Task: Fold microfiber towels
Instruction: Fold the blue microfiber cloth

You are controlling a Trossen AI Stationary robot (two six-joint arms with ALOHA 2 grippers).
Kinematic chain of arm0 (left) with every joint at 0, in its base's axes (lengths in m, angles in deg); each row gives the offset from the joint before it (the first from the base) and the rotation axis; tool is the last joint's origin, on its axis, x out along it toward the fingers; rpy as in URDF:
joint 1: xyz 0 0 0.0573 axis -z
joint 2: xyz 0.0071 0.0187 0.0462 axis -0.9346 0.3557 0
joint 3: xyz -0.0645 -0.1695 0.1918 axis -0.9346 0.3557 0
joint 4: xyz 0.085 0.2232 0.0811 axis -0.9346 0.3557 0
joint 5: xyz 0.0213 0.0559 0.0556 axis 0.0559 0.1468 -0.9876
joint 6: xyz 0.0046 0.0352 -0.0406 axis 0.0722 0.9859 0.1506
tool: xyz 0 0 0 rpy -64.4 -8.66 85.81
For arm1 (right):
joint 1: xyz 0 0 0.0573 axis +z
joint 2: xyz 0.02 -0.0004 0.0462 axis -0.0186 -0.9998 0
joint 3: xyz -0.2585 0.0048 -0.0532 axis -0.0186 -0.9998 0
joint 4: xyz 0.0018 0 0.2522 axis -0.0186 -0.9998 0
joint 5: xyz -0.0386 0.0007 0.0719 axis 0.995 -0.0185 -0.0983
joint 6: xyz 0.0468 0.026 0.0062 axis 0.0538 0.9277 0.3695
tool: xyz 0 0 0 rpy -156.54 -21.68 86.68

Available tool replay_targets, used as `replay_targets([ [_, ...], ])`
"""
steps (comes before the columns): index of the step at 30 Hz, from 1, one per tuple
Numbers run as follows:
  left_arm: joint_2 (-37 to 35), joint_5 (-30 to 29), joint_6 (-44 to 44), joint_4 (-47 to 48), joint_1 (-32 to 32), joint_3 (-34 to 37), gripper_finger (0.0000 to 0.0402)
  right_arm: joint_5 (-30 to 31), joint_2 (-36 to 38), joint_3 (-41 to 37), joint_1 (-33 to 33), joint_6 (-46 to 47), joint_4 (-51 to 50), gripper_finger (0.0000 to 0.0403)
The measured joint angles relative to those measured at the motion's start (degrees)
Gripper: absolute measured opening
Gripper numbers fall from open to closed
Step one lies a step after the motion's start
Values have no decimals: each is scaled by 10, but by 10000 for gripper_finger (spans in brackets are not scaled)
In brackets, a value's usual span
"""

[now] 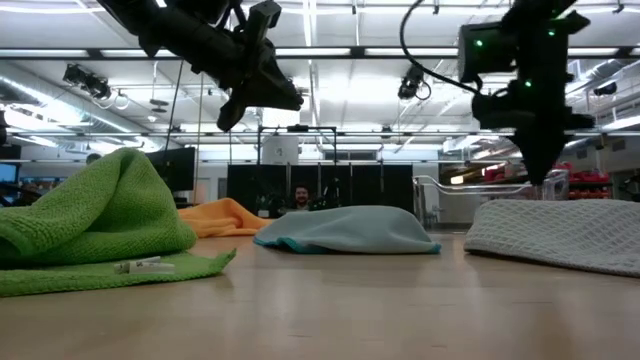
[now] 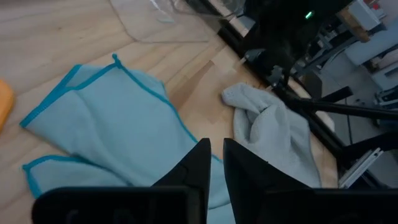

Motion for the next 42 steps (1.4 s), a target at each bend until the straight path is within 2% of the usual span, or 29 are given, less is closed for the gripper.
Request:
replay_targets([
  [8,0,4,0,-14,0,0,50,0,1,-49,-30,8,-4,2],
  [15,0,17,-1,-14,0,0,46,28,1,-70,-120,0,13,1],
  [22,0,17,-1,-14,0,0,44,32,1,-76,-202,-24,103,0],
  [31,0,17,-1,-14,0,0,40,41,1,-76,-286,-29,125,0],
  [38,0,16,-1,-23,-4,0,34,33,1,-76,-316,-42,170,0],
  [42,0,17,-1,-24,-4,0,32,10,4,-76,-295,-54,172,3],
])
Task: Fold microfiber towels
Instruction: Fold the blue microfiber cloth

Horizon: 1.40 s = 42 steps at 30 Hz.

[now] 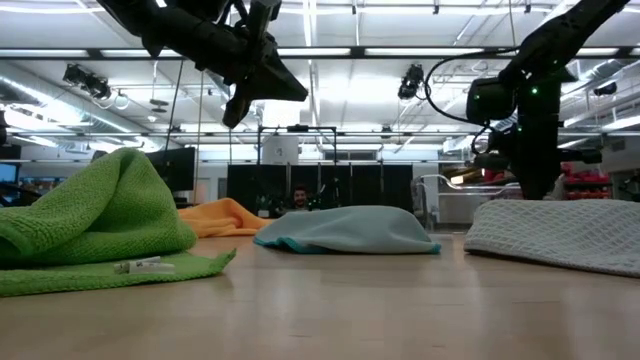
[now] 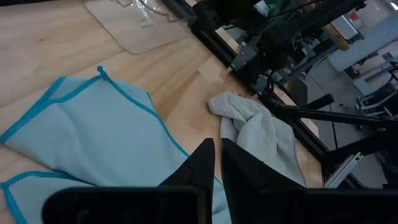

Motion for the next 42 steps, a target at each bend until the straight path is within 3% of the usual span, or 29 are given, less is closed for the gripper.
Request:
replay_targets([
  [4,0,0,2,0,0,0,36,-60,25,20,81,-1,26,4],
  [7,0,0,17,0,-3,0,38,-71,40,37,149,-5,134,4],
  [10,0,0,28,1,-9,0,36,-79,26,50,165,-33,254,5],
  [15,0,0,29,2,-16,0,29,-146,-71,93,140,-66,275,23],
  [21,-11,4,29,26,-11,0,31,-201,-215,171,150,-94,275,78],
  [26,-45,6,29,75,-5,-1,36,-198,-299,261,168,-126,237,120],
  [32,-84,5,29,122,-5,-1,28,-124,-347,351,168,-154,113,145],
  [42,-87,4,29,125,-5,-1,29,-88,-370,368,180,-143,77,144],
])
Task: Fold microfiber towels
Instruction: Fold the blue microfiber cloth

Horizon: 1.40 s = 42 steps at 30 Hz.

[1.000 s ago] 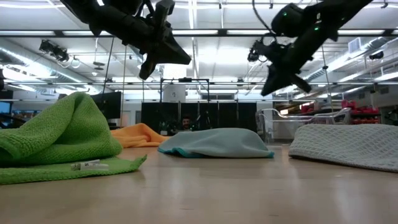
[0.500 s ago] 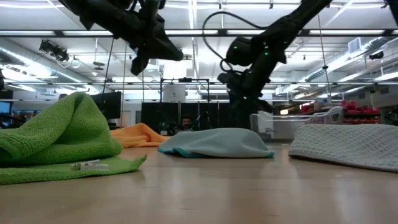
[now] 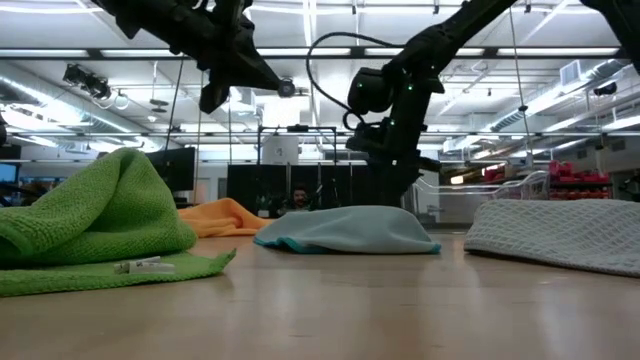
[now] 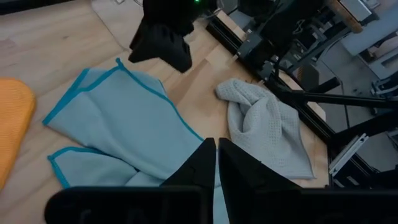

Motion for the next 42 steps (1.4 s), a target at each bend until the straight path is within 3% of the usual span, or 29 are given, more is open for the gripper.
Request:
replay_targets([
  [26,0,1,6,2,-1,0,36,4,-32,-2,10,64,35,137],
  [32,0,1,5,1,-1,0,29,5,-32,-2,18,66,46,102],
  [42,0,1,-1,1,-1,0,31,17,-32,-2,18,66,46,7],
])
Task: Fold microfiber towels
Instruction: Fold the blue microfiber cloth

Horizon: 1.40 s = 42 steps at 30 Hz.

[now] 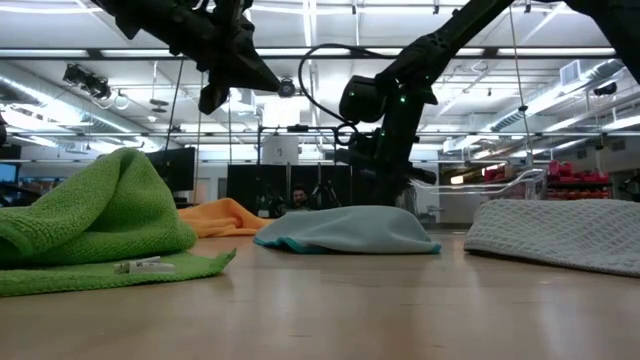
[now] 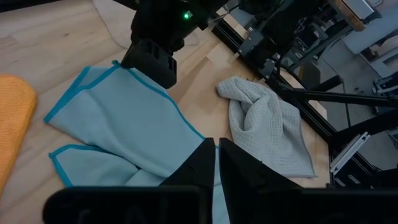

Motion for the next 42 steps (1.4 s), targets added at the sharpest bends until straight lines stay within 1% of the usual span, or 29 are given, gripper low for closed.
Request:
replay_targets([
  [6,0,0,0,-1,0,0,25,6,0,0,10,-12,4,5],
  [13,0,0,1,-1,0,0,16,13,7,0,48,-27,2,3],
  [18,0,-1,5,-2,0,0,20,51,55,2,71,-23,-16,2],
  [22,0,-6,7,-5,0,0,17,49,82,2,66,7,-23,8],
  [24,0,-7,7,-5,0,0,14,42,95,2,74,12,-55,15],
  [28,0,-7,6,-5,6,0,13,68,127,-6,115,30,-197,20],
  [30,0,-7,2,-5,11,0,15,85,144,-26,133,49,-243,16],
  [33,0,-7,5,-5,14,0,20,91,167,-74,138,74,-252,5],
  [38,0,-8,7,-5,14,0,21,94,210,-177,107,151,-257,4],
  [42,0,-7,15,-5,14,0,15,95,243,-241,89,180,-252,3],
])
